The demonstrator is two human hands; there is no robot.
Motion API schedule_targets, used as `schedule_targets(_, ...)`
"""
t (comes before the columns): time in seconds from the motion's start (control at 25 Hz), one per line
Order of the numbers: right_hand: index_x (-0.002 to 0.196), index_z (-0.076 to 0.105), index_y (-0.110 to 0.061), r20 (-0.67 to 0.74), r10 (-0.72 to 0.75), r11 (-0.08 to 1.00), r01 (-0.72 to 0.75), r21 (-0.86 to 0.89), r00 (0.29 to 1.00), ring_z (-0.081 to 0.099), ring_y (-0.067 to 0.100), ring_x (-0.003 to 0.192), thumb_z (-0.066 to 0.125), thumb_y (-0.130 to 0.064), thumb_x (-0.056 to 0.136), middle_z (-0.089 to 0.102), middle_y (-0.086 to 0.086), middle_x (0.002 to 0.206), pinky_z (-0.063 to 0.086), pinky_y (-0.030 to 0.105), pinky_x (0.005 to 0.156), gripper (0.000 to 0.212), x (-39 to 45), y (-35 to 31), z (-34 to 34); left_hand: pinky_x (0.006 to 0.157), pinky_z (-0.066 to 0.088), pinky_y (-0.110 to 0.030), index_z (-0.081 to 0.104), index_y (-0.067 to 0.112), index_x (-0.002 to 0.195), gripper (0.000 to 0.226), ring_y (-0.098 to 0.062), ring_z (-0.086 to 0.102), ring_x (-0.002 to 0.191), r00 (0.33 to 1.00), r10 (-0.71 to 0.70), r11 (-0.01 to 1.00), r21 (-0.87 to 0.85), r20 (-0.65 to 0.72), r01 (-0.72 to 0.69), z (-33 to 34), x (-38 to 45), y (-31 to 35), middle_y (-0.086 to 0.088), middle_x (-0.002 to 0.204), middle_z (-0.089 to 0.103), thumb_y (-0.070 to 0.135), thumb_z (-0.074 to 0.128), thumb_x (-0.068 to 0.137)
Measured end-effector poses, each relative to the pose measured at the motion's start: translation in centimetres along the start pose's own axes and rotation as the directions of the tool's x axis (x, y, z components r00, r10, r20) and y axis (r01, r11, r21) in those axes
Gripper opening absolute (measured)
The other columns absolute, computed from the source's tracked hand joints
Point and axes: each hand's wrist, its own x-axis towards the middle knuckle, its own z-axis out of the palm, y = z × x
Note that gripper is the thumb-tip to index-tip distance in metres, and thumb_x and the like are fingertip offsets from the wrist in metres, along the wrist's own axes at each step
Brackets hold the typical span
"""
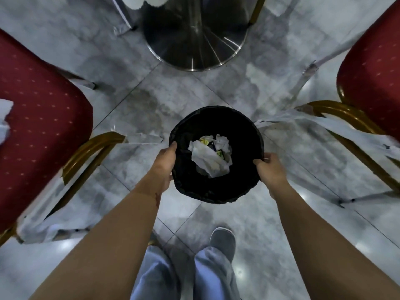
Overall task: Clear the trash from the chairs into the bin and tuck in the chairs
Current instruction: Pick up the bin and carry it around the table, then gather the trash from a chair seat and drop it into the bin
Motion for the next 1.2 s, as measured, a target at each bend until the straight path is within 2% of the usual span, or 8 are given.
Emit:
schedule_targets(0.12,0.141,0.038,-0.014,0.033,-0.016,1.000,0.016,-0.004,0.999,0.057,0.028,0.100,0.052,-0.025,0.095,0.057,0.007,0.117,0.050,0.044,0.090,0.049,0.1,-0.3,0.4,0.092,0.046,-0.040,0.052,0.025,0.138,0.051,-0.018,0.058,0.109,0.999,-0.015,1.000,0.013,0.033,0.015,-0.2,0.2,-0.1,0.000,0.134,0.060,0.054,0.041,0.098)
schedule_targets(0.24,0.148,0.033,-0.014,0.046,-0.028,0.999,0.030,-0.034,0.999,0.053,0.034,0.123,0.051,-0.031,0.097,0.052,0.008,0.140,0.044,0.044,0.103,0.056,-0.7,-1.0,0.5,0.099,0.036,-0.036,0.034,0.022,0.150,0.062,-0.024,0.042,0.136,1.000,0.021,0.997,0.077,0.005,-0.022,-0.1,-0.4,0.0,0.000,0.152,0.041,0.055,0.041,0.098)
schedule_targets(0.4,0.147,0.034,-0.008,-0.041,-0.206,0.919,0.179,-0.350,0.978,0.047,0.037,0.131,0.049,-0.039,0.097,0.046,0.016,0.147,0.041,0.048,0.107,0.060,-5.4,-1.8,0.4,0.120,0.021,-0.039,0.017,0.015,0.156,0.074,-0.026,0.021,0.148,0.972,0.221,0.928,0.322,-0.074,-0.187,-1.8,-3.9,-0.2,-0.007,0.163,0.018,0.053,0.041,0.098)
schedule_targets(0.56,0.156,0.018,-0.011,0.074,-0.395,0.718,0.358,-0.597,0.916,0.028,0.027,0.146,0.042,-0.040,0.101,0.024,0.009,0.162,0.030,0.041,0.116,0.067,-11.4,-5.8,1.2,0.122,0.007,-0.041,0.018,0.010,0.155,0.070,-0.024,0.011,0.151,0.867,0.489,0.689,0.652,-0.098,-0.315,-6.3,-8.8,0.1,-0.010,0.163,0.015,0.048,0.037,0.100)
schedule_targets(0.68,0.157,0.012,-0.014,0.174,-0.524,0.575,0.497,-0.650,0.834,0.022,0.022,0.149,0.039,-0.043,0.102,0.017,0.005,0.164,0.026,0.038,0.118,0.068,-16.5,-10.7,3.5,0.123,0.003,-0.038,0.019,0.010,0.155,0.068,-0.022,0.006,0.152,0.740,0.662,0.544,0.756,-0.121,-0.363,-11.5,-13.1,0.9,-0.007,0.164,0.014,0.047,0.036,0.101)
schedule_targets(0.76,0.157,0.013,-0.014,0.242,-0.583,0.504,0.579,-0.641,0.776,0.020,0.022,0.149,0.040,-0.043,0.101,0.016,0.006,0.164,0.023,0.036,0.120,0.068,-19.4,-13.9,5.7,0.123,0.004,-0.039,0.021,0.011,0.155,0.067,-0.022,0.005,0.152,0.679,0.718,0.504,0.787,-0.154,-0.355,-14.8,-15.1,1.5,-0.007,0.163,0.015,0.048,0.035,0.101)
schedule_targets(1.0,0.157,0.009,-0.018,0.419,-0.677,0.298,0.745,-0.596,0.606,0.013,0.023,0.151,0.045,-0.050,0.097,0.010,0.005,0.165,0.017,0.042,0.122,0.077,-27.3,-22.4,15.4,0.123,0.003,-0.042,0.013,0.011,0.156,0.072,-0.024,0.002,0.152,0.644,0.674,0.598,0.779,-0.362,-0.187,-26.2,-17.6,3.3,-0.009,0.164,0.009,0.054,0.029,0.100)
schedule_targets(1.2,0.156,-0.001,-0.025,0.527,-0.667,0.152,0.789,-0.596,0.527,0.007,0.023,0.152,0.052,-0.061,0.089,0.001,0.002,0.166,0.012,0.045,0.121,0.094,-30.0,-26.7,23.4,0.123,0.001,-0.043,0.005,0.012,0.157,0.081,-0.022,-0.004,0.152,0.648,0.591,0.679,0.730,-0.481,-0.078,-33.7,-15.7,3.3,-0.008,0.165,0.001,0.059,0.032,0.097)
